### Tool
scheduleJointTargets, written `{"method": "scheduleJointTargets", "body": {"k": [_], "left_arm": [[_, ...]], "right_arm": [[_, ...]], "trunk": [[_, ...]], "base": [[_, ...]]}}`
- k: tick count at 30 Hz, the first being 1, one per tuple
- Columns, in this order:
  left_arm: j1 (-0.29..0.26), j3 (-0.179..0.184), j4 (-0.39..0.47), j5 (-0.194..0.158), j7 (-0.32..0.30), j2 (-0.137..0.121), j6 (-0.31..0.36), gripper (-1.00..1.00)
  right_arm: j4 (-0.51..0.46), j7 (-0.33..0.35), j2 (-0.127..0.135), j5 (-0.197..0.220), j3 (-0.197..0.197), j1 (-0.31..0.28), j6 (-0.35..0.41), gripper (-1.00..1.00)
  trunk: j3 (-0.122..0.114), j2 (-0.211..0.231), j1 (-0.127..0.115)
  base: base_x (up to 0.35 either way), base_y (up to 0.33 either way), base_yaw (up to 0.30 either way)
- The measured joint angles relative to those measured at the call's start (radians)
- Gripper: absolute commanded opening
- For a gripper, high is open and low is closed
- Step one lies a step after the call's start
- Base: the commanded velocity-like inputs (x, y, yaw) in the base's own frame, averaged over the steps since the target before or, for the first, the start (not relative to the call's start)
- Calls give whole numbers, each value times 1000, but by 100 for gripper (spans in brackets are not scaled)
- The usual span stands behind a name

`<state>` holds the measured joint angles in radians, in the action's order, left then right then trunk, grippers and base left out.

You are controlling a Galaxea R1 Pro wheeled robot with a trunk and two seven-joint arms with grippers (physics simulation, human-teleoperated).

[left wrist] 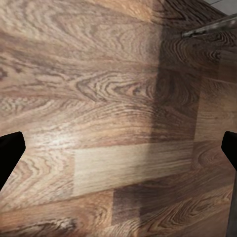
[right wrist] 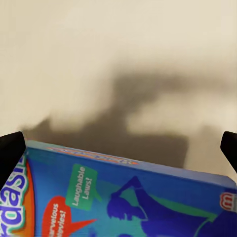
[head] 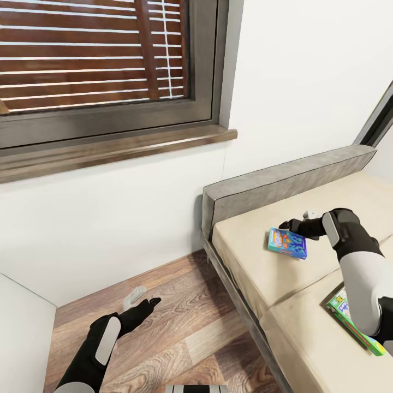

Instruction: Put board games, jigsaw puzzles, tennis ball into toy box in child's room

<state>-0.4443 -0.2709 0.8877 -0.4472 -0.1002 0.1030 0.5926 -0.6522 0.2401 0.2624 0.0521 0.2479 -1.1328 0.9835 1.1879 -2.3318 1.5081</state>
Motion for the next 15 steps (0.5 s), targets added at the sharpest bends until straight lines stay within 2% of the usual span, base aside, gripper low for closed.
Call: {"method": "scheduleJointTargets", "body": {"k": [15], "left_arm": [[0,0,-6,1,0,-1,0,100]], "right_arm": [[-14,9,12,18,-9,3,57,100]], "trunk": [[0,0,0]], "base": [[0,0,0]]}}
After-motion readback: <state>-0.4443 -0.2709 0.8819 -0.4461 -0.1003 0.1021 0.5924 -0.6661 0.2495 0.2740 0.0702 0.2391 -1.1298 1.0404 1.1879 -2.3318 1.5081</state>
